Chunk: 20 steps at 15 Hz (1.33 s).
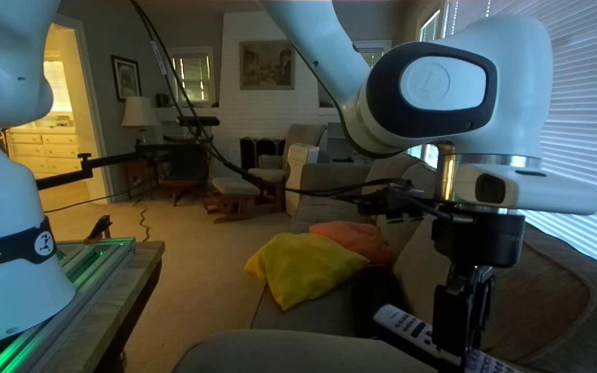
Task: Put the grey remote control on the table.
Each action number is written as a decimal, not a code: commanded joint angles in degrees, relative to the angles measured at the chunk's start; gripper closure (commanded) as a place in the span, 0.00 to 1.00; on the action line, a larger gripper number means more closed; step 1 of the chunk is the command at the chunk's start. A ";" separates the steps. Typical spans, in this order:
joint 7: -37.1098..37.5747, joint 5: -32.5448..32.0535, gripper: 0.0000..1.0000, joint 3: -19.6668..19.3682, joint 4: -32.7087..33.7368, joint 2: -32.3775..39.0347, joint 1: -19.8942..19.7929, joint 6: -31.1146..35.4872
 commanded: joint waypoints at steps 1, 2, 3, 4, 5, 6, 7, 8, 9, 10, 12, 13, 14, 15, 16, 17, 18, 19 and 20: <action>-1.09 0.01 0.42 0.05 0.16 0.06 -0.15 -0.37; -1.54 0.01 0.42 0.10 0.16 0.06 -0.15 -0.53; -1.68 0.02 0.42 0.18 0.15 0.06 -0.13 -0.56; -1.73 0.03 0.42 0.25 0.15 0.06 -0.12 -0.56; -1.75 0.03 0.42 0.29 0.15 0.06 -0.11 -0.56; -1.77 0.03 0.42 0.30 0.15 0.06 -0.11 -0.56; -1.36 -1.00 0.67 -0.12 -0.60 0.56 0.36 1.03; -1.40 -1.93 0.67 -0.38 -0.14 1.84 0.66 2.37; -2.24 -3.46 0.67 -0.78 1.21 4.35 0.86 4.53; -4.61 -4.66 0.67 -0.60 2.61 6.69 0.47 6.05; -8.57 -5.67 0.67 -0.50 5.47 11.66 -0.44 10.60; -11.78 -5.11 0.67 -0.04 7.48 14.62 -1.51 12.73; -15.04 -4.48 0.67 0.24 9.29 17.59 -2.40 14.48; -18.28 -4.09 0.67 0.23 10.88 20.11 -3.01 15.92; -21.67 -3.71 0.67 0.32 12.46 22.90 -3.78 17.53; -25.37 -3.60 0.67 0.68 14.23 25.87 -5.21 19.08; -28.60 -3.60 0.67 1.03 15.98 28.41 -6.29 20.33; -31.85 -3.93 0.67 0.97 17.22 30.47 -7.27 21.45; -35.47 -3.99 0.67 1.53 18.46 32.64 -8.86 23.21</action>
